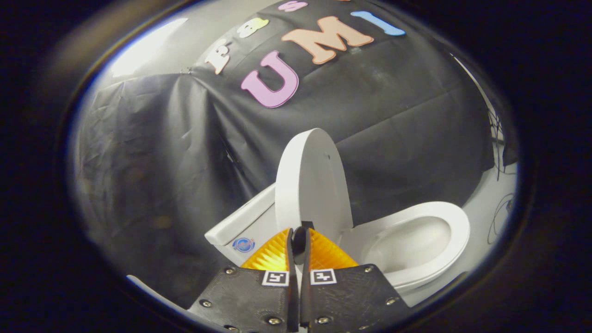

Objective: Open the toilet lid.

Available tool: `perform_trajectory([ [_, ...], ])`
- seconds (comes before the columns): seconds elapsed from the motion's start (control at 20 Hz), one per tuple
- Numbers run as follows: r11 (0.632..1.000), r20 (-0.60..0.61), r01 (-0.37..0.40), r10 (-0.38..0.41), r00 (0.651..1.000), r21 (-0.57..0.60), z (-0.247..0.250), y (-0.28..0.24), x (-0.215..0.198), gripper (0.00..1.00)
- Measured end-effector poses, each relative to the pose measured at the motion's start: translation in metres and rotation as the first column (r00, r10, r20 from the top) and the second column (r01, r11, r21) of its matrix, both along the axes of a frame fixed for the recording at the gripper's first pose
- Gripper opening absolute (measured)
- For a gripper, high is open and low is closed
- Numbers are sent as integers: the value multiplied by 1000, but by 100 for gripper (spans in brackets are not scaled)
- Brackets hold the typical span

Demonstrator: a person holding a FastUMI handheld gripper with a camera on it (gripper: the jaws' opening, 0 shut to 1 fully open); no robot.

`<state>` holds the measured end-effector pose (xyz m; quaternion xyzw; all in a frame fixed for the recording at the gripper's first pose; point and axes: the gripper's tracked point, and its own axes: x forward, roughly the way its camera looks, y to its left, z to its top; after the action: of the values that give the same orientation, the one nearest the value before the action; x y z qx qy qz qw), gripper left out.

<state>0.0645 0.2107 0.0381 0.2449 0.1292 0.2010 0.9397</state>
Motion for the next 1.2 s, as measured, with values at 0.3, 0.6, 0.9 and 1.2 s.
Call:
perform_trajectory([
  [0.3, 997, 37, -39, 42, 998, -67, 6, 27, 1, 3],
  [0.6, 997, 54, -78, 79, 995, -23, 10, 48, 4, 3],
  [0.9, 992, 68, -130, 130, 989, -6, 12, 75, 5, 3],
  [1.2, 987, 74, -162, 160, 984, 15, 11, 98, 6, 3],
])
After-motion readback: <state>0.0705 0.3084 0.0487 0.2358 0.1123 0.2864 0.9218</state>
